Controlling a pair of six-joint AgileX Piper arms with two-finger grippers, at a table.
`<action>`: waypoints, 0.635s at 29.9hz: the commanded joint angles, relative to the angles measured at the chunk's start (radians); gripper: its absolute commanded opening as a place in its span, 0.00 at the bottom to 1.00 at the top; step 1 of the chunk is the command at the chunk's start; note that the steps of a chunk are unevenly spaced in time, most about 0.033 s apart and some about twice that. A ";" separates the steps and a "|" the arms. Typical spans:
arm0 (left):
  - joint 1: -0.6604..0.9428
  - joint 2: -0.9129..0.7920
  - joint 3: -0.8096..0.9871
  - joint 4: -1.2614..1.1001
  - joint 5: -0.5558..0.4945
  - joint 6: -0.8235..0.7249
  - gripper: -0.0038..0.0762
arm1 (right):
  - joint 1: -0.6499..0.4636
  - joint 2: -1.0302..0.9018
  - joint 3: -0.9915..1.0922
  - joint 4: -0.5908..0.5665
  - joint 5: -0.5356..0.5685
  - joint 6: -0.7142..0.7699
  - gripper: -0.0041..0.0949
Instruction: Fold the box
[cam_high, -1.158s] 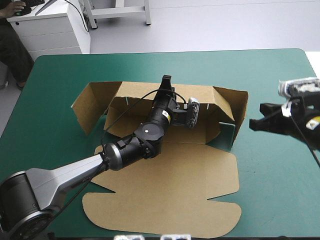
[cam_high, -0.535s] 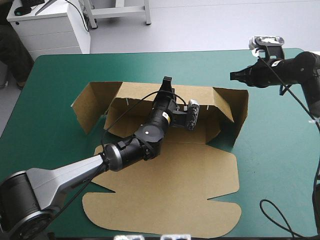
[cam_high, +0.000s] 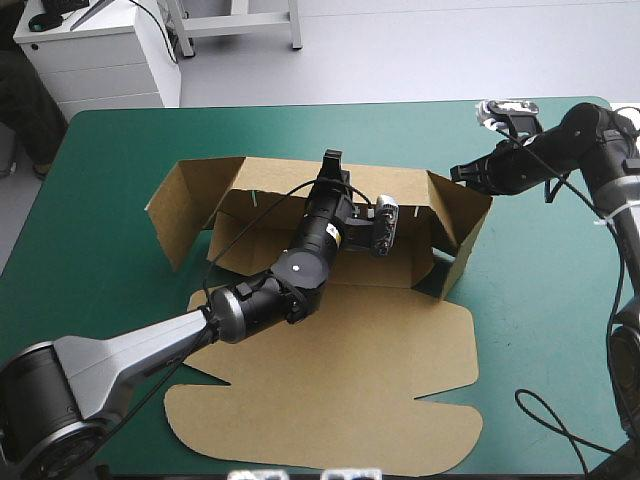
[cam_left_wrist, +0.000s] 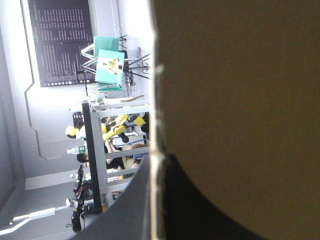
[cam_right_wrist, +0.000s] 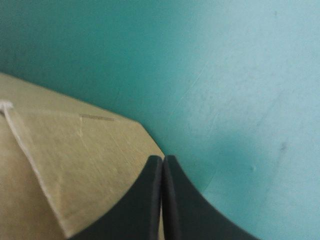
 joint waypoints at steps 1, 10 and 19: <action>-0.006 -0.046 -0.028 0.095 0.034 -0.060 0.04 | 0.003 -0.051 -0.005 0.025 0.066 -0.056 0.02; -0.006 -0.011 -0.028 0.098 0.037 -0.060 0.04 | 0.003 -0.178 0.220 0.191 -0.086 -0.197 0.02; -0.006 0.025 -0.028 0.096 0.056 -0.060 0.04 | 0.003 -0.326 0.564 0.483 -0.347 -0.512 0.02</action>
